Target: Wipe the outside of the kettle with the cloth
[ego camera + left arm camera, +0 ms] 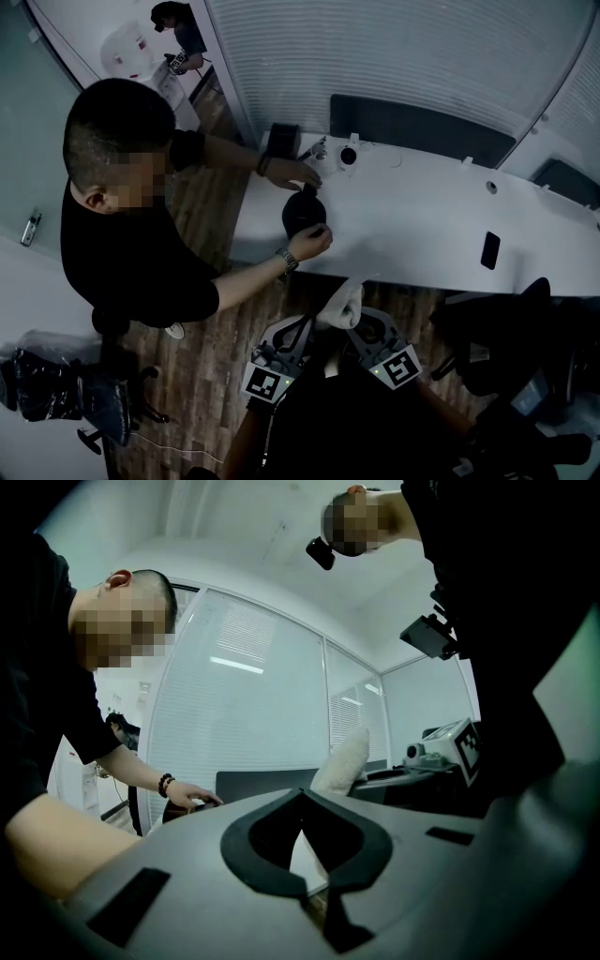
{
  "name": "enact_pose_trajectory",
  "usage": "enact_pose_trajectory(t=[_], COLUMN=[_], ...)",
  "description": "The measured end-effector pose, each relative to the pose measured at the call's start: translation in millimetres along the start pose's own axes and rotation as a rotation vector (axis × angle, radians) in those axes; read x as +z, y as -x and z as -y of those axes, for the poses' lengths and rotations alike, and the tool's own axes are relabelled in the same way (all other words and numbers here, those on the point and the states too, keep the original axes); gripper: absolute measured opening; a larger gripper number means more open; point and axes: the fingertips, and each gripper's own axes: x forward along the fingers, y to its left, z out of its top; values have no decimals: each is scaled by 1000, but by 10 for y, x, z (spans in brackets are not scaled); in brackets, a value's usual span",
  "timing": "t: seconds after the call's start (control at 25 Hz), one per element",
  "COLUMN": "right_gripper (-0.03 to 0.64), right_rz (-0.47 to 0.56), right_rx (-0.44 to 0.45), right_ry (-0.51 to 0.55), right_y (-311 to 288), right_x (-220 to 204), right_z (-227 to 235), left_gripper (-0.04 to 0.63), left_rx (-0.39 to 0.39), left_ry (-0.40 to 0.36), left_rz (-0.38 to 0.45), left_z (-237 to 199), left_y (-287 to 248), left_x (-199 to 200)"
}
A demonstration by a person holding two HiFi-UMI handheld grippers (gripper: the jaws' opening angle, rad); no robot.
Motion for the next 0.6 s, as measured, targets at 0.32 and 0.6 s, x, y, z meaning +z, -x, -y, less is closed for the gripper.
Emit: enact_pose_trajectory(t=[0.32, 0.6], right_gripper=[72, 72], right_rz=[-21, -14], right_rx=[-21, -28], right_ry=[-15, -10], right_y=[-62, -68], right_x=[-105, -137], right_z=[42, 55], left_gripper=[5, 5], left_rx=[-9, -12], left_ry=[-7, -5], left_rz=[-15, -17], left_z=[-58, -84], left_y=[22, 9], left_x=[-38, -35])
